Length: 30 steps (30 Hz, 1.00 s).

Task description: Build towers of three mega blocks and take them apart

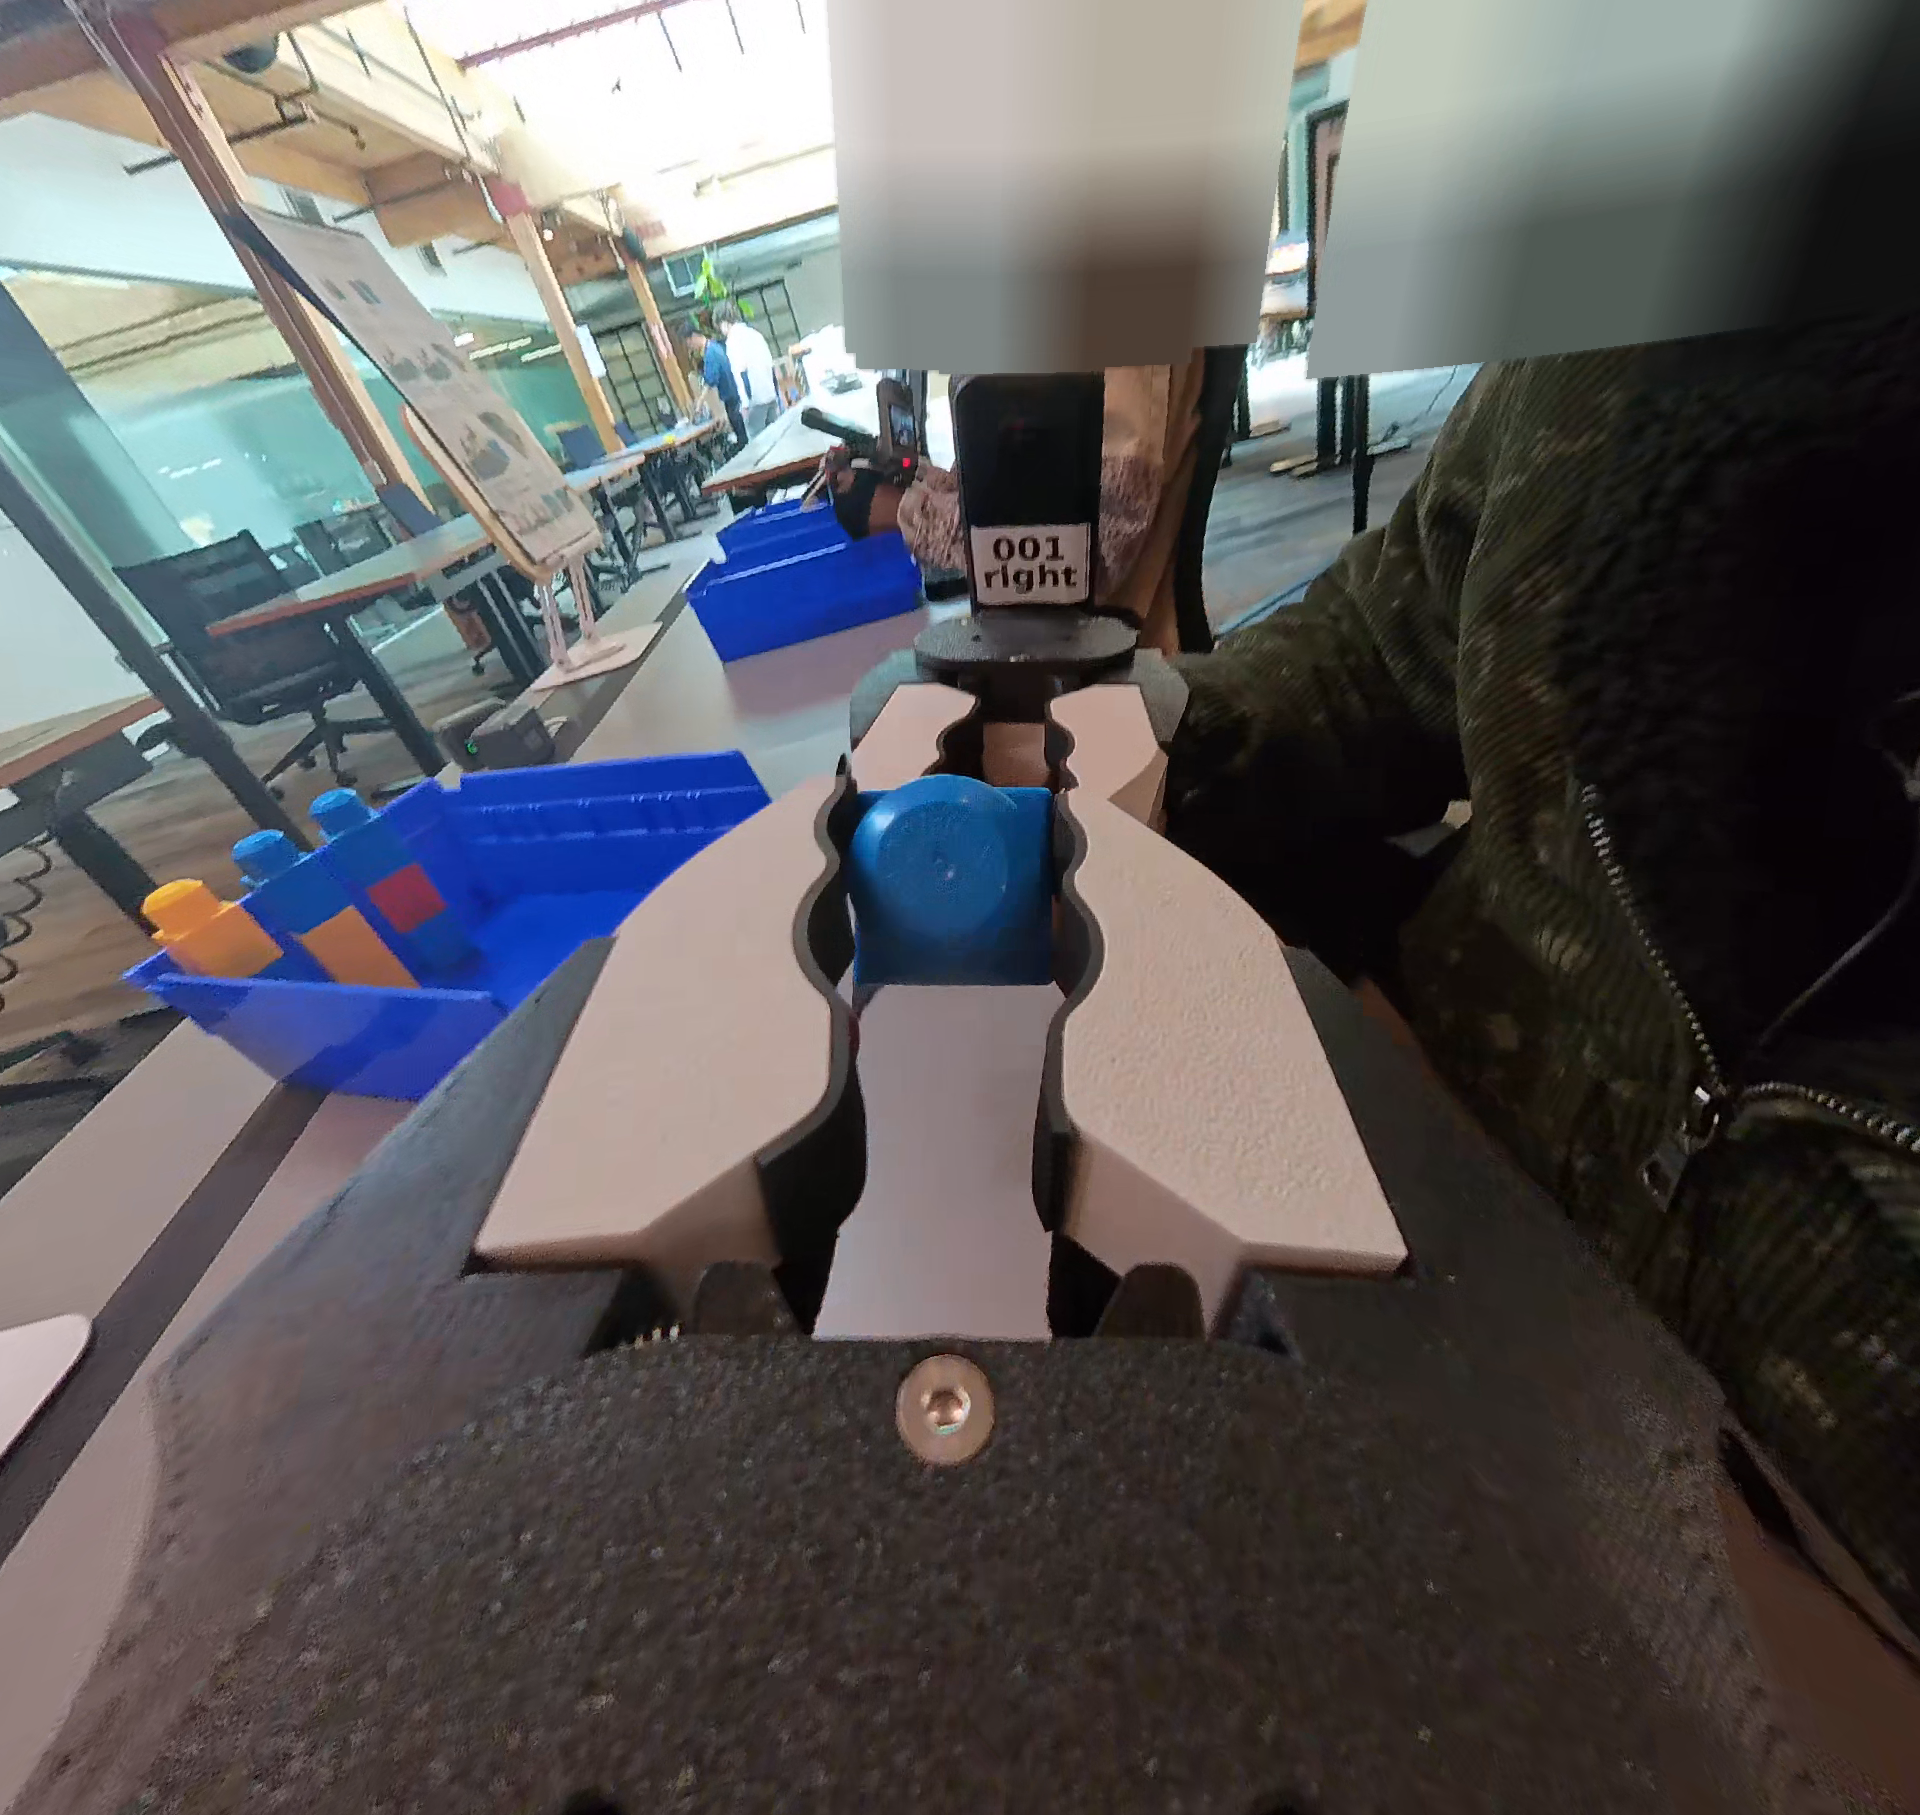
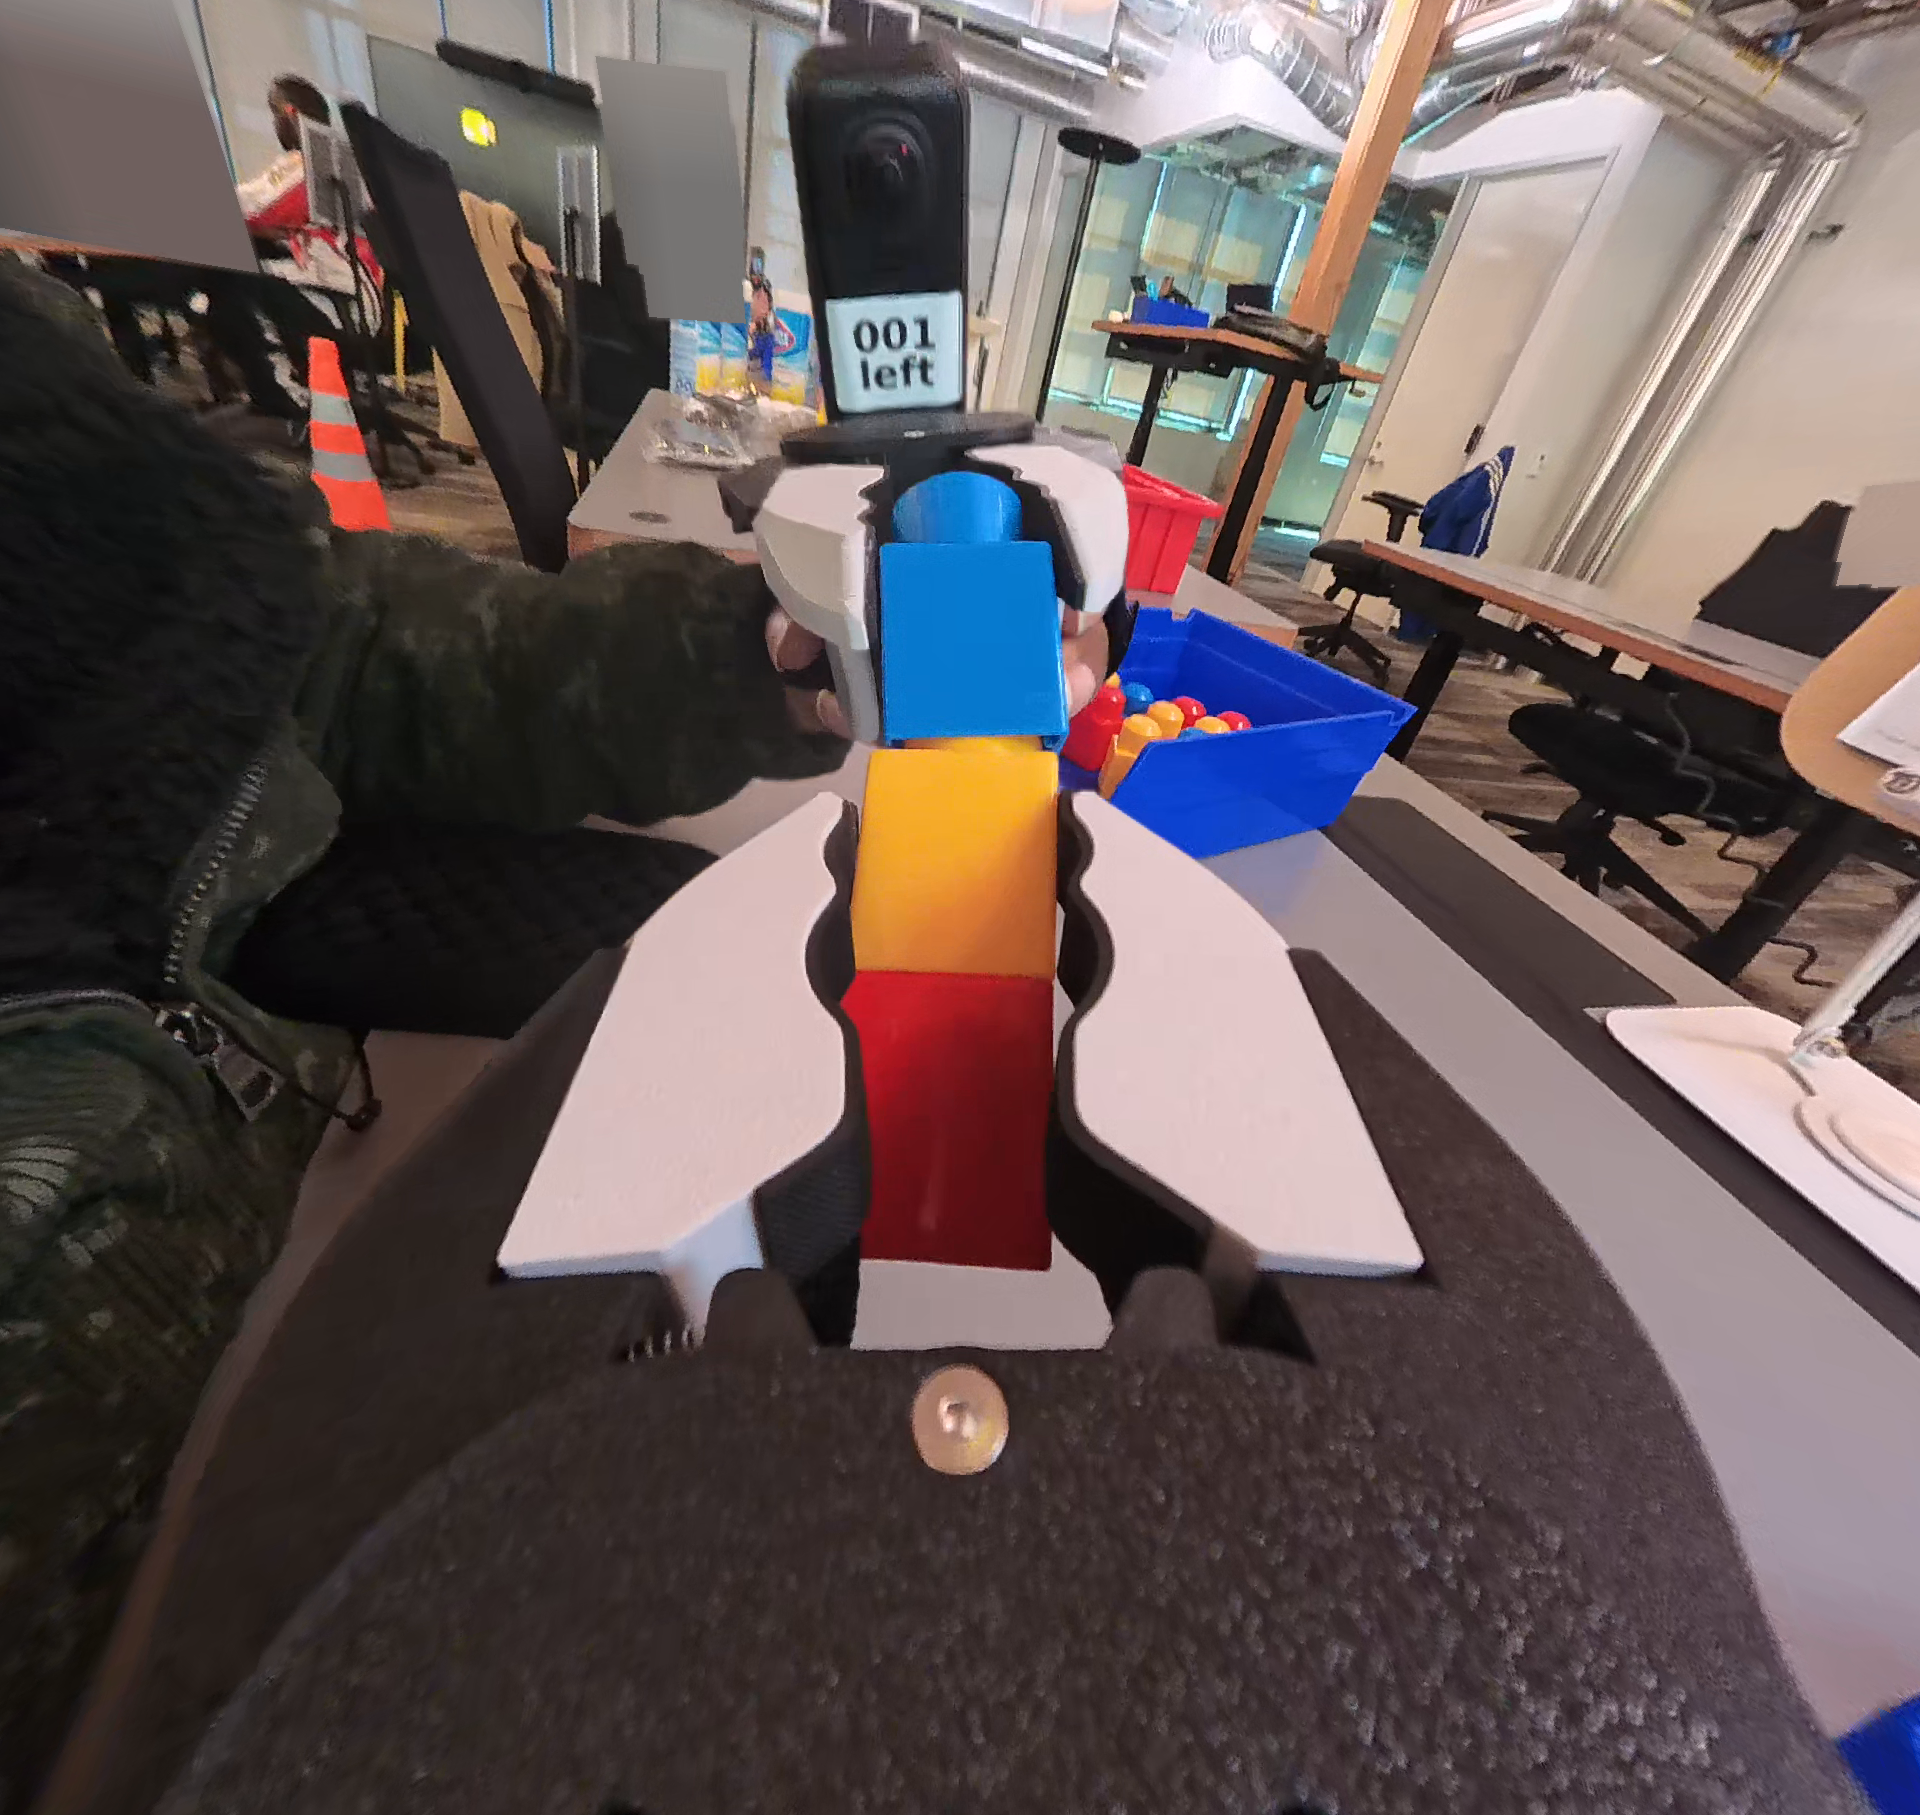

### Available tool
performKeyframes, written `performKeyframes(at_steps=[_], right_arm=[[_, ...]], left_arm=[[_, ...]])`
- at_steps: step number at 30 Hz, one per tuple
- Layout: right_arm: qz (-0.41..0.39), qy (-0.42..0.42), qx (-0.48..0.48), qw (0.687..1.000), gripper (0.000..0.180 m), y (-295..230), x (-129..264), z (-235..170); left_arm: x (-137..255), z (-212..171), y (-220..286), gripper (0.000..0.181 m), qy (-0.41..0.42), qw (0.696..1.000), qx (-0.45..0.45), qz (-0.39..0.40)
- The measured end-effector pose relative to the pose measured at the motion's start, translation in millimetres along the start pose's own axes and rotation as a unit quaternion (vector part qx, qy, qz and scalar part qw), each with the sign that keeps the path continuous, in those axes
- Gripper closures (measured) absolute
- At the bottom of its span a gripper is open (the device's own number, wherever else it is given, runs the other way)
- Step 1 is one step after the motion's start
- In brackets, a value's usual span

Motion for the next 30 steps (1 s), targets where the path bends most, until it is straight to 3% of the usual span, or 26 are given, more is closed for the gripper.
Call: performKeyframes(at_steps=[10, 16, 22, 25, 30], right_arm=[[0.026, 0.077, -0.016, 0.997, 0.143, -14.4, -0.1, 25.9], [0.019, 0.090, -0.026, 0.995, 0.143, -12.4, 0.3, 27.4], [0.025, 0.103, -0.090, 0.990, 0.143, -4.7, 0.5, 22.5], [0.020, 0.118, -0.130, 0.984, 0.143, 2.4, 2.7, 21.0], [0.030, 0.110, -0.161, 0.980, 0.143, 3.0, 1.3, 14.3]], left_arm=[[-11.1, 19.2, 13.8, 0.144, 0.125, 0.991, 0.041, -0.037], [-12.1, 20.3, 12.1, 0.144, 0.133, 0.990, 0.030, -0.024], [-11.4, 18.0, 3.2, 0.145, 0.141, 0.987, 0.080, 0.006], [-11.7, 5.3, 0.6, 0.137, 0.109, 0.991, 0.076, 0.027], [-13.6, -0.7, -0.3, 0.142, 0.084, 0.991, 0.093, 0.038]])
Point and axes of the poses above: each gripper's, where its closed fingertips meet, x back along the fingers, z out of its top, y = z × x across the jaws, the point moved 3 cm from there along x, back along the fingers, and after that the axes turned 13 degrees about y, right-handed, at the moved point
